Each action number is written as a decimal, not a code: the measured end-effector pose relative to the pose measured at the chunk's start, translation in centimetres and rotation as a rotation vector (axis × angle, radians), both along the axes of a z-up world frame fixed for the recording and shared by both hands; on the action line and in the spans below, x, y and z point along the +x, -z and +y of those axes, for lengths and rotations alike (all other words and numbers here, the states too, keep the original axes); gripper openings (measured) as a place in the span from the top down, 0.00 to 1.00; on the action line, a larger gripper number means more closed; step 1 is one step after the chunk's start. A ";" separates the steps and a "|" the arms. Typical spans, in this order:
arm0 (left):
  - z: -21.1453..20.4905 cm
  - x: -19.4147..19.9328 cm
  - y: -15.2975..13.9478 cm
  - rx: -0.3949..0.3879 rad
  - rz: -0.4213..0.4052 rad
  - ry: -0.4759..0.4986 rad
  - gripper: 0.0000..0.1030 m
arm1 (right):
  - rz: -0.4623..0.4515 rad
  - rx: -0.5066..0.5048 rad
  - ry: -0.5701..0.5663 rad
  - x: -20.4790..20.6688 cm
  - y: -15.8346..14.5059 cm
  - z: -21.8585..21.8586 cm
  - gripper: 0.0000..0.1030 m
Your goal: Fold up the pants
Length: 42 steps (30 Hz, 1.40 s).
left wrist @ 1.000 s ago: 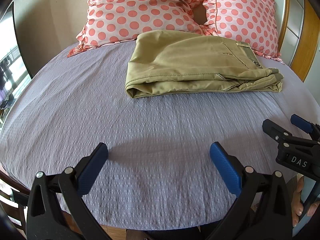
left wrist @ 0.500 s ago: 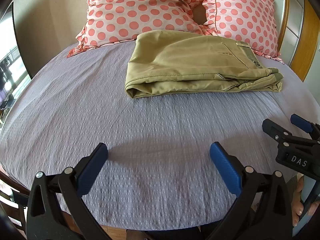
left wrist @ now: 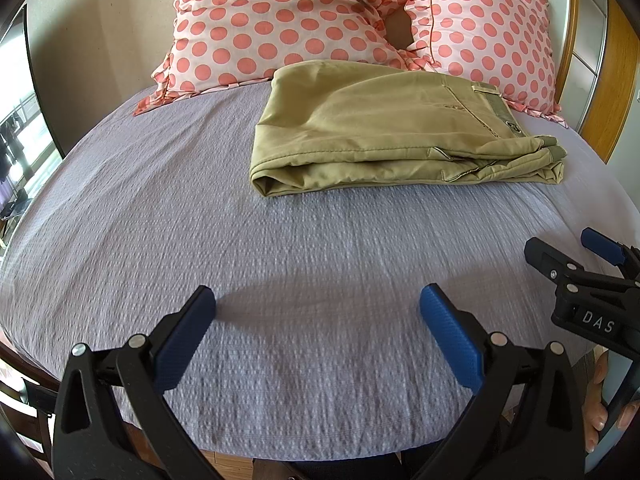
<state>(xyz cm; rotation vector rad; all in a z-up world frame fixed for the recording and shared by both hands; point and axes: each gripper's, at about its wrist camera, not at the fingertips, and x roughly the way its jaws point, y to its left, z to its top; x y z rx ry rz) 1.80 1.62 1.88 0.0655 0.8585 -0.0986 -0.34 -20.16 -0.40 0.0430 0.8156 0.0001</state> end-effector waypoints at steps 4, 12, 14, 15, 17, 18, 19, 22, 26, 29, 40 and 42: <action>0.0 0.0 0.0 0.000 0.000 0.000 0.02 | 0.000 0.000 0.000 0.0 0.0 0.0 0.01; 0.0 0.0 0.0 0.000 0.000 0.000 0.02 | 0.000 0.000 0.000 0.0 0.0 0.0 0.01; 0.0 0.0 0.0 0.000 0.000 0.000 0.02 | 0.000 0.000 0.000 0.0 0.0 0.0 0.01; 0.0 0.0 0.0 0.000 0.000 -0.001 0.02 | 0.001 0.000 0.000 0.0 0.0 0.0 0.01; 0.0 0.0 0.0 0.000 0.000 -0.001 0.02 | 0.000 0.000 0.000 0.0 0.0 0.0 0.01; 0.0 0.0 0.1 0.000 0.000 -0.001 0.02 | 0.000 0.000 0.000 0.0 0.0 0.0 0.01; 0.0 0.0 0.1 0.000 0.000 -0.001 0.02 | 0.001 0.000 0.000 0.0 0.0 0.0 0.01; -0.1 0.1 0.0 0.001 0.006 -0.002 0.02 | 0.001 0.000 0.000 0.0 0.0 0.0 0.01; -0.2 0.3 0.0 0.002 0.020 0.001 0.02 | 0.001 0.000 0.001 0.0 0.0 0.0 0.01; -0.1 0.5 0.0 0.003 0.029 0.002 0.02 | 0.001 0.000 0.001 0.0 0.0 0.0 0.01; -0.1 0.5 0.0 0.002 0.034 0.001 0.02 | 0.001 0.000 0.001 0.0 0.0 0.0 0.01; -0.1 0.5 0.0 0.002 0.034 0.002 0.02 | 0.001 0.000 0.001 0.0 0.0 0.0 0.01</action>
